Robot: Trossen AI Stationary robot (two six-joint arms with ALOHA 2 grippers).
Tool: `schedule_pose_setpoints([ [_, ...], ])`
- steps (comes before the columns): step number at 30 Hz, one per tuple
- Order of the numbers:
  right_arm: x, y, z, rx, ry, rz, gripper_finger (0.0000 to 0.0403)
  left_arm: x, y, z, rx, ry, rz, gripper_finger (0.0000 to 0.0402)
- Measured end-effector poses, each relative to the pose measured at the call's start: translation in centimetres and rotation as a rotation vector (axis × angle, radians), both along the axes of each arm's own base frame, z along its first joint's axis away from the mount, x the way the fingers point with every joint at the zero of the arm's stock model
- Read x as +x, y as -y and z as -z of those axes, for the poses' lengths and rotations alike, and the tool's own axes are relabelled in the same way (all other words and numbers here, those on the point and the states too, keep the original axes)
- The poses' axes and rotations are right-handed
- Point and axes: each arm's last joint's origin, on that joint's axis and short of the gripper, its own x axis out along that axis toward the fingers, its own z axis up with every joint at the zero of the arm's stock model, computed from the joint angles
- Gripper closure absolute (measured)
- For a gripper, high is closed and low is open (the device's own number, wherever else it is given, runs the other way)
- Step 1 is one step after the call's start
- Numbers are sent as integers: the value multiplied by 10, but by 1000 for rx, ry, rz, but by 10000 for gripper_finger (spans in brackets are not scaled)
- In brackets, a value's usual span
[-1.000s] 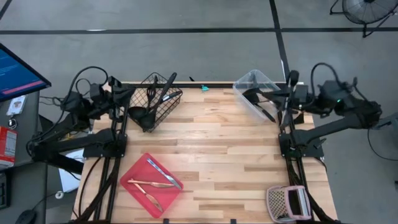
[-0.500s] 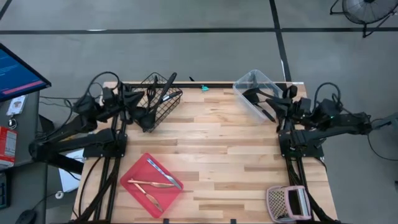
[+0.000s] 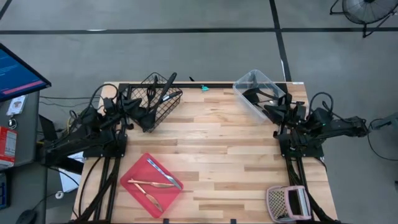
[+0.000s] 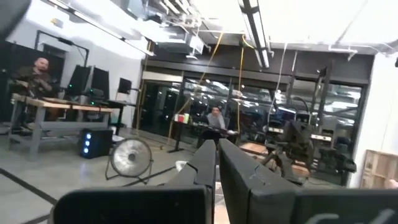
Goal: Pick & Place Kitchen Items
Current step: Return to Home Position
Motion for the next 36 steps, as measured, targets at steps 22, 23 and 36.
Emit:
schedule_pose_setpoints([
  [22, 10, -5, 70, -30, 26, -139, 403, 6, -4, 60, -15, -52, -59, 399],
  [23, 11, -6, 70, -35, 25, -147, 403, 6, -4, 60, -15, -53, -59, 399],
  [36, 13, -9, 73, -101, -8, -245, 403, 7, -2, 61, -22, -53, 39, 399],
])
